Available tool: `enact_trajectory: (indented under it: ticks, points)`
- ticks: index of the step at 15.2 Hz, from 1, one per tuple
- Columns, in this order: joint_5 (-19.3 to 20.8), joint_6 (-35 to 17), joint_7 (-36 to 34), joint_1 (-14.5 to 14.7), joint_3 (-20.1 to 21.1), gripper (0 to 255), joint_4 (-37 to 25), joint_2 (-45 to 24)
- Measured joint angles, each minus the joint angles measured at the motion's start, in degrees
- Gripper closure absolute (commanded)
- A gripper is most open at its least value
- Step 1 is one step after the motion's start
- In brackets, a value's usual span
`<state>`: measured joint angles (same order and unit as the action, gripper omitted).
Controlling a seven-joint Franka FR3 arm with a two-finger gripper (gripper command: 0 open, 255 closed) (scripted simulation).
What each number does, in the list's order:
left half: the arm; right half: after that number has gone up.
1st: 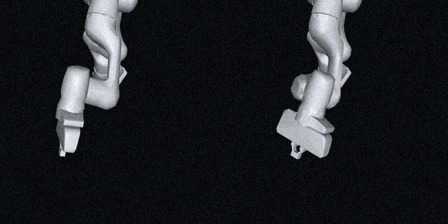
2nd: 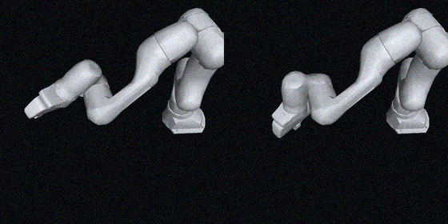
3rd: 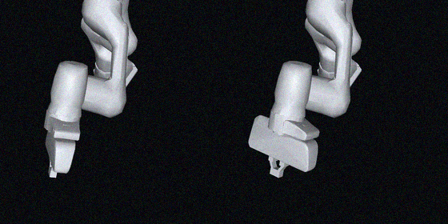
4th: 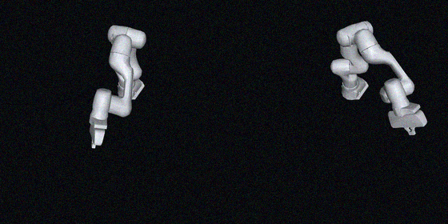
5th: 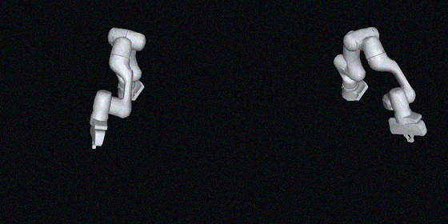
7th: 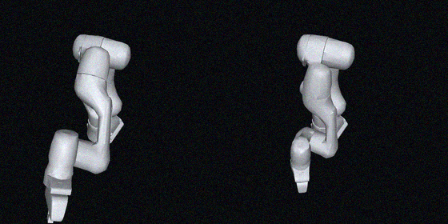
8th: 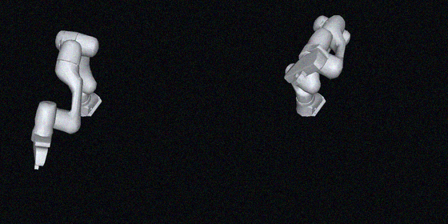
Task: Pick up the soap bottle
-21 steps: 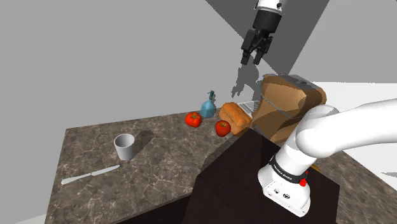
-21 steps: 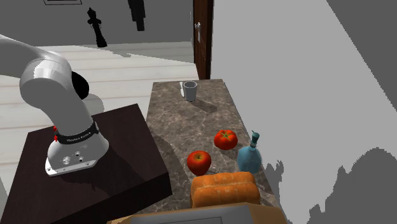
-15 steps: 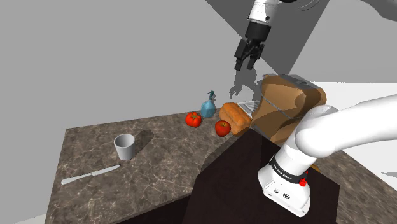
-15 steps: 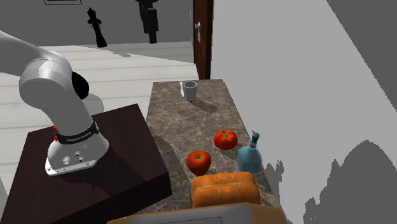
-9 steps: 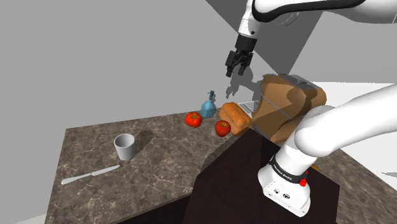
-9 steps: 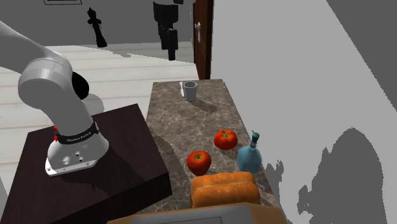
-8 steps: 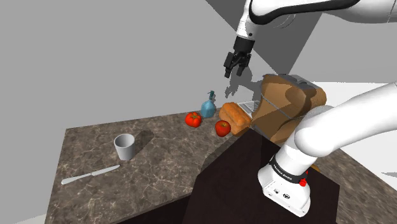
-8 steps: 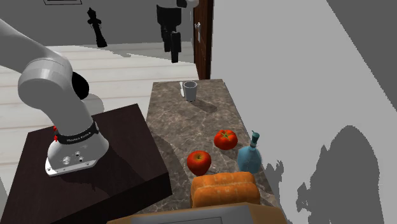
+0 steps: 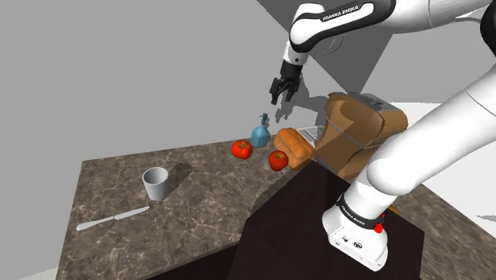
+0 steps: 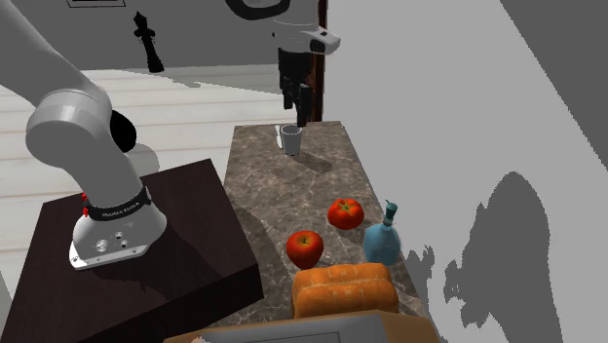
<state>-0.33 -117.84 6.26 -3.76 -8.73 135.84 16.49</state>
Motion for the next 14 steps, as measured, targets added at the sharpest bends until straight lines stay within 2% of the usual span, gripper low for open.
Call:
enact_trajectory:
  ticks: [5,14]
  points:
    - [-0.4,-6.9,3.2,-1.0,-2.1,0,-4.1,-10.8]
    - [-3.1,-14.4,8.8,-3.8,-4.3,0,-15.0,-28.6]
